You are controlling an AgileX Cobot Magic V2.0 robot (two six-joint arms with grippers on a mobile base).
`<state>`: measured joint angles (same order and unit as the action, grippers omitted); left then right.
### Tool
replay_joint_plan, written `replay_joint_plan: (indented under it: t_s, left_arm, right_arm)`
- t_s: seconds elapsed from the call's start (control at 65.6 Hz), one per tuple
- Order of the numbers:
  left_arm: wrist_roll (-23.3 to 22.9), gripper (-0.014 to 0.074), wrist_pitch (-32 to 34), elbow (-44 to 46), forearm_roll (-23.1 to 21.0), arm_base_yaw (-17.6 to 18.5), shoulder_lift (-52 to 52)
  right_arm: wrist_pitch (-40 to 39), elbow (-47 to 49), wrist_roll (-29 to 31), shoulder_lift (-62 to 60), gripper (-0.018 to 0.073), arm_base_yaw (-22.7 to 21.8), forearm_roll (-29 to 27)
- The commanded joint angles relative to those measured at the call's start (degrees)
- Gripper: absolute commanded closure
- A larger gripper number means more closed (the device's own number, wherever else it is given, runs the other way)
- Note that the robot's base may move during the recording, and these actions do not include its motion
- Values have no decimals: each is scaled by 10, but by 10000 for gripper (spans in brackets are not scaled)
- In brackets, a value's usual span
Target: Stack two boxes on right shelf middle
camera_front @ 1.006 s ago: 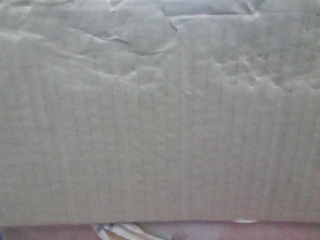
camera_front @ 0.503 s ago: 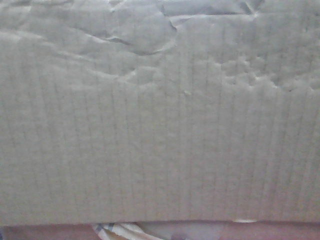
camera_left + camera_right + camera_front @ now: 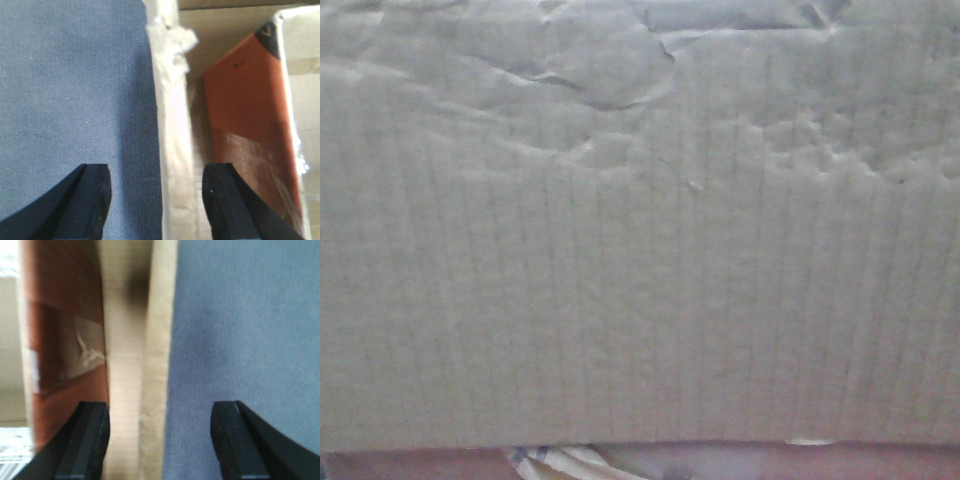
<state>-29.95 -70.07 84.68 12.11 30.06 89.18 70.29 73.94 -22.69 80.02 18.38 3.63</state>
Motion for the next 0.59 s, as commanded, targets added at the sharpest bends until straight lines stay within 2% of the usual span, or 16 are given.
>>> replay_joint_plan:
  t_s: [0.0,0.244,0.32,0.412,0.442,0.549,0.579]
  left_arm:
    - [0,277,1,1,2,-1,-3]
    - [0,277,1,0,2,-1,-3]
    - [0,277,1,-6,1,-1,-3]
    - [-1,298,1,-20,1,-1,-3]
    - [-3,319,1,-23,1,-1,-3]
    - [-6,521,1,-27,0,-1,-3]
    - [-6,581,1,-27,0,-1,-3]
  right_arm:
    - [-3,-2,-2,0,231,1,5]
    - [-3,-1,-2,0,260,1,5]
    - [-3,-1,-2,0,314,1,5]
    - [-3,-1,-2,0,436,1,5]
    - [-3,-1,-2,0,484,1,5]
    - [-3,-1,-2,0,727,1,5]
    - [-3,-1,-2,0,721,1,5]
